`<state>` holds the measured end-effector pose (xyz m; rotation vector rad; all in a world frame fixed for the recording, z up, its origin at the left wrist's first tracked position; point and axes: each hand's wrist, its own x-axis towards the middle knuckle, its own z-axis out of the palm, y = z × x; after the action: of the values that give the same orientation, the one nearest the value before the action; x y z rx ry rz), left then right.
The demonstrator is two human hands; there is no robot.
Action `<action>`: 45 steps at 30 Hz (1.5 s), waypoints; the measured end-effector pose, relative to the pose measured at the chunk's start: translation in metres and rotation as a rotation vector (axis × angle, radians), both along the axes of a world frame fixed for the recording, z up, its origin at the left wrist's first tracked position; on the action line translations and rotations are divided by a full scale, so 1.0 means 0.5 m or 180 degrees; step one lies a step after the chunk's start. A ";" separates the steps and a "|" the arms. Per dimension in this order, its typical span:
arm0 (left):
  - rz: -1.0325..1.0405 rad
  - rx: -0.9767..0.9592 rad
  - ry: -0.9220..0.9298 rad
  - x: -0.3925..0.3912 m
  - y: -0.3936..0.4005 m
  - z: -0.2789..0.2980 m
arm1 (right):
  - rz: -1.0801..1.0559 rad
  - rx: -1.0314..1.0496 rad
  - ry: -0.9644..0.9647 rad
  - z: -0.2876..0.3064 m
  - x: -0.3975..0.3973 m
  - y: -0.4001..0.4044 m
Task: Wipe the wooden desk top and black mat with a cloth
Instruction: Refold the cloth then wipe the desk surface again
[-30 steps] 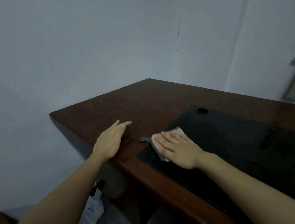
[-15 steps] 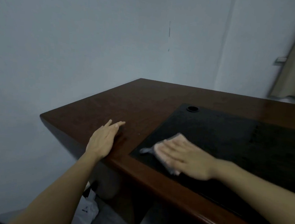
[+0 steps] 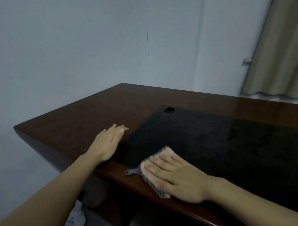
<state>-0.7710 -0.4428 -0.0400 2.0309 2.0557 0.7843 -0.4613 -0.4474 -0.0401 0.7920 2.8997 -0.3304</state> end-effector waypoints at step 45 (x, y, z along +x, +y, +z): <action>-0.0236 -0.0607 0.0169 0.100 0.057 -0.025 | -0.0392 0.0195 0.0010 0.005 0.194 -0.073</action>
<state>-0.7211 -0.4141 -0.0525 2.0289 1.9845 0.5055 -0.3641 -0.4841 -0.0379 0.9833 2.8832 -0.2557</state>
